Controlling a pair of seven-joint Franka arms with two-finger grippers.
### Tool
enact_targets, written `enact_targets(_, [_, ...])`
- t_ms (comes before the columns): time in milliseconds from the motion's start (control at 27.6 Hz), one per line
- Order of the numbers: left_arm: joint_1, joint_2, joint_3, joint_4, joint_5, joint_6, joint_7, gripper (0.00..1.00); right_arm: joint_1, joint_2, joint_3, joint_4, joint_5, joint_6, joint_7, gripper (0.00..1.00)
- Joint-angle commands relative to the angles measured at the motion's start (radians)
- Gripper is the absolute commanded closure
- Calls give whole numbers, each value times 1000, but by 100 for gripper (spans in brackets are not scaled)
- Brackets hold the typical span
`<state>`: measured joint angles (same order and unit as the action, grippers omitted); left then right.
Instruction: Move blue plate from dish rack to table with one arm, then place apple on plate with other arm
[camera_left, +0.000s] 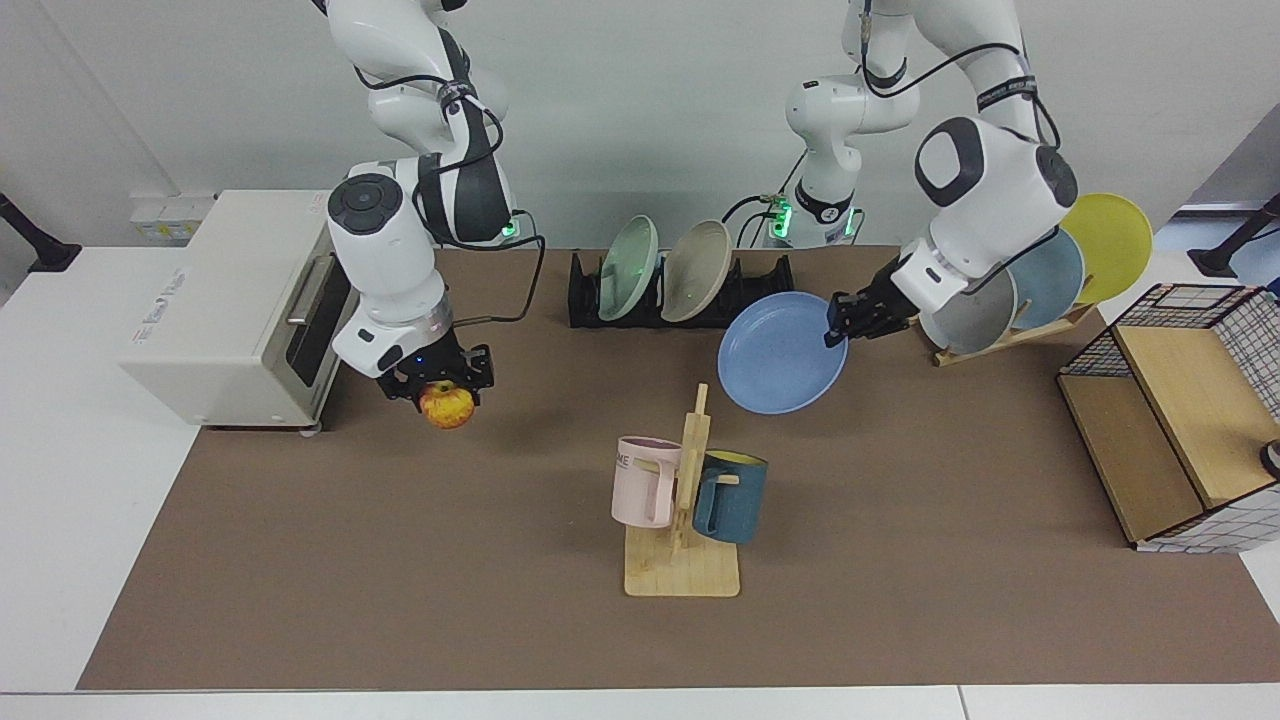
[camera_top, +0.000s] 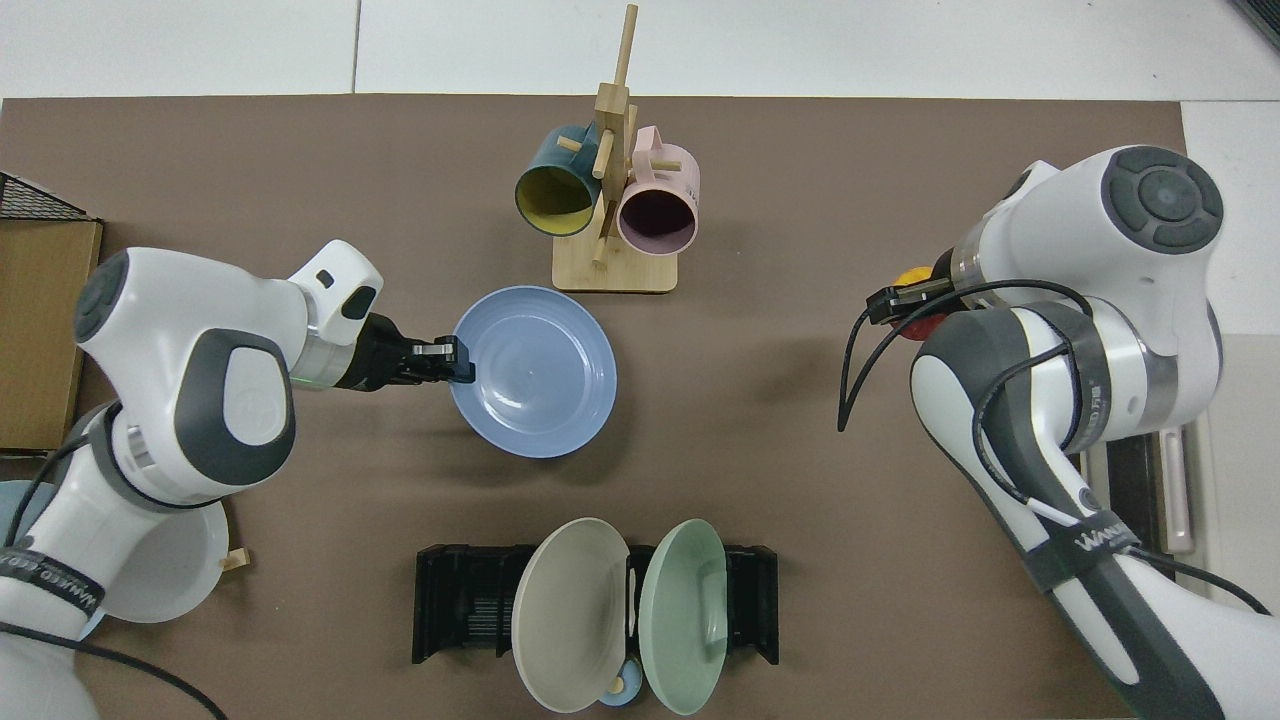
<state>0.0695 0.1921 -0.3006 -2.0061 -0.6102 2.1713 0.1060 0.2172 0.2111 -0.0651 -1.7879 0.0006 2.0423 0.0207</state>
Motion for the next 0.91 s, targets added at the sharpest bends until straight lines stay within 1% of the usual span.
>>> enact_targets(0, [-10, 43, -40, 38, -34, 51, 11, 100, -2, -12, 2, -8, -1, -4, -2, 100])
enact_targets(109, [-17, 40, -55, 29, -34, 61, 9, 100, -4, -12, 2, -8, 1, -4, -2, 100])
enact_targets(218, [-53, 36, -60, 21, -16, 74, 8, 96, -2, -12, 2, -8, 1, -4, -2, 100])
enact_targets(254, [-65, 35, -60, 21, -8, 80, -2, 93, -2, -12, 2, -8, 1, -4, -2, 100])
enact_targets(327, [-79, 35, -58, 18, -2, 111, -9, 77, -2, -10, 2, -8, -1, -2, -2, 100])
enact_targets(363, [-79, 35, -58, 15, 3, 123, -9, 71, -1, -10, 2, -7, -1, -1, -2, 100])
enact_targets(472, [-83, 35, -58, 15, 41, 128, -9, 63, -2, -10, 2, -8, 1, -1, -2, 100])
enact_targets(544, [-91, 35, -58, 15, 56, 128, -17, 61, -1, -12, 2, -7, 1, -2, -1, 100])
enact_targets(762, [-89, 33, -57, 15, 67, 114, -46, 56, 4, -12, 2, -7, 1, -2, 4, 100])
enact_targets(871, [-79, 29, -51, 18, 111, 110, -54, 53, 18, -10, 2, -7, 1, 6, 5, 100])
